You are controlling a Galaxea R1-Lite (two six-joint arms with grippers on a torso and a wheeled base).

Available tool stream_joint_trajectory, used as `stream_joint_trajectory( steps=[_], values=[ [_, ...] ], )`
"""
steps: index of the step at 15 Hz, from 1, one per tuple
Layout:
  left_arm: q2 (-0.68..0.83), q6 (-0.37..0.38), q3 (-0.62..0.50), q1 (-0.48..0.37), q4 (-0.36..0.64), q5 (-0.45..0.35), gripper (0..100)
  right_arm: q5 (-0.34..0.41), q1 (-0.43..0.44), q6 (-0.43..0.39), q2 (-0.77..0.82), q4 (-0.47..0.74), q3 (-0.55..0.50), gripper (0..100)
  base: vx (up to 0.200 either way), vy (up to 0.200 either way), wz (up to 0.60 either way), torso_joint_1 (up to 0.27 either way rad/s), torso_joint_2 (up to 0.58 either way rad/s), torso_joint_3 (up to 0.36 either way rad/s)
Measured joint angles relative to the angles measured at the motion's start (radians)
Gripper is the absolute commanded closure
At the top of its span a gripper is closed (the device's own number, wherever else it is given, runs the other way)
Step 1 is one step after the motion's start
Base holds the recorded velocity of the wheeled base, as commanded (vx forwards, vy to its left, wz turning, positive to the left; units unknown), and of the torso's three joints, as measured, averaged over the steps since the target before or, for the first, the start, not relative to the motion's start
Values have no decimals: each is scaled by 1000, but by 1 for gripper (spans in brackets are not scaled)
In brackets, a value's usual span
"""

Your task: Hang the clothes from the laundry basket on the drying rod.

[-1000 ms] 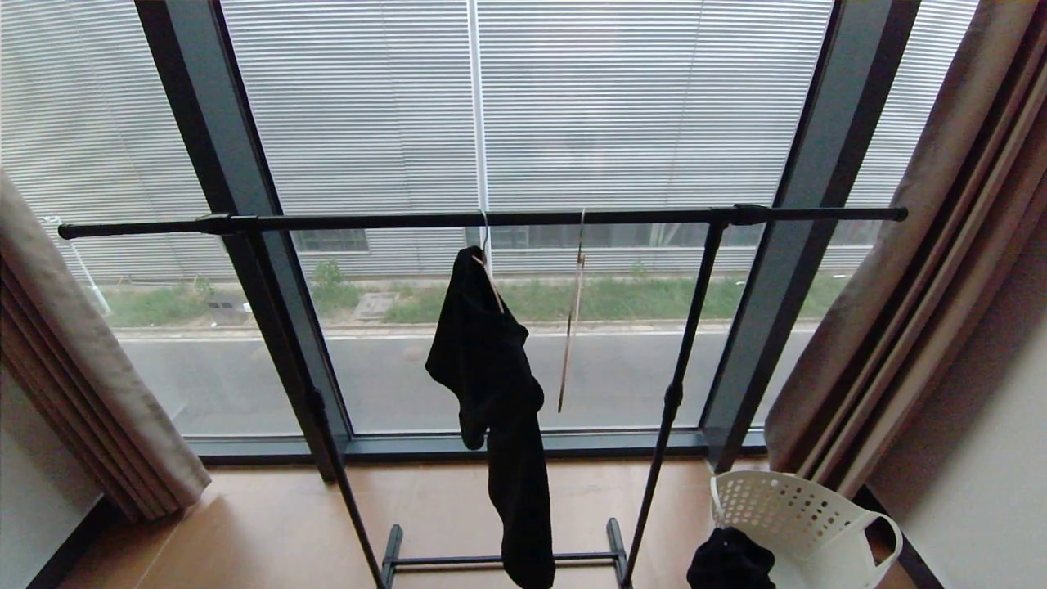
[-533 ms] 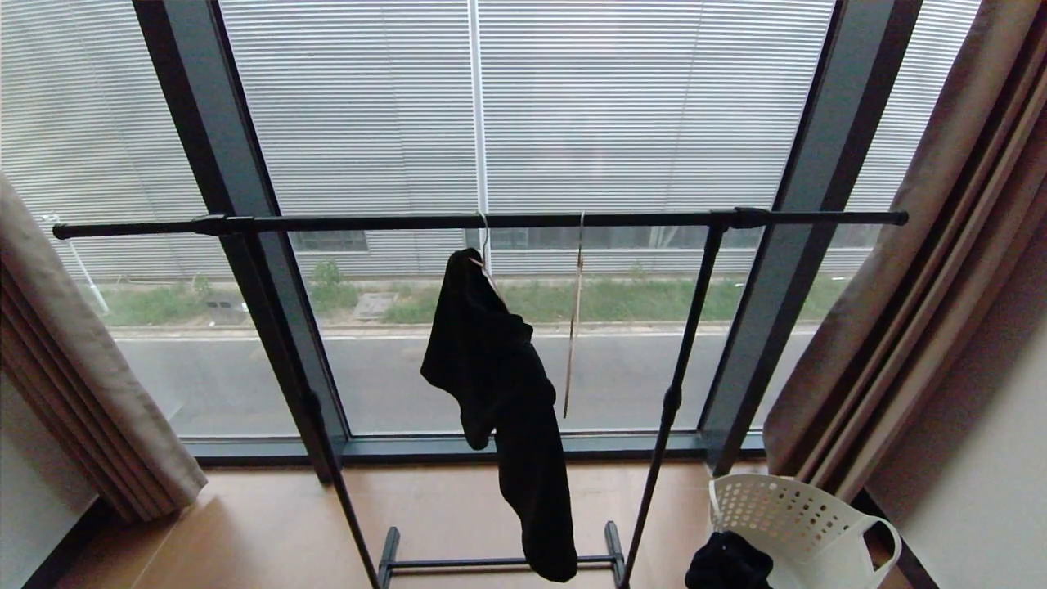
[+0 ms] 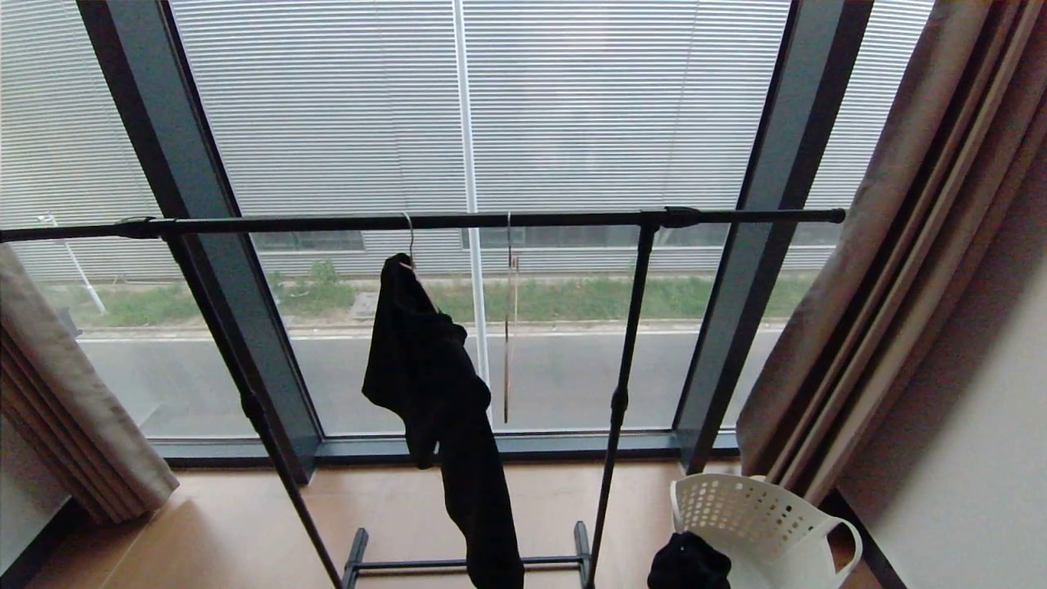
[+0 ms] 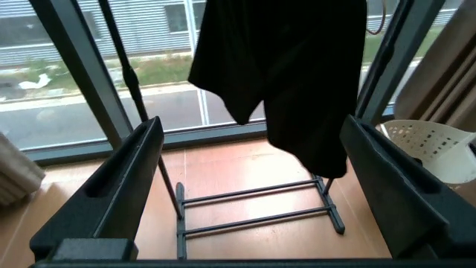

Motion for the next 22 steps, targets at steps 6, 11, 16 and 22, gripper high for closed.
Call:
stream_joint_trajectory(
  steps=[6,11,16,22],
  values=[
    [-31,-10,1,33,-1,-9,0,26,0,1,0,-1,0,0,0,-33,0,0,1,0],
    [-35,-11,0,34,-1,-9,0,49,0,0,0,-2,1,0,0,-200,0,6,5,1],
    [-35,-12,0,34,-1,-10,0,48,1,0,0,-4,1,0,0,-80,0,0,0,1],
    [-36,-12,1,34,-3,-7,0,49,0,-1,0,-4,1,0,0,0,0,-65,146,78]
  ],
)
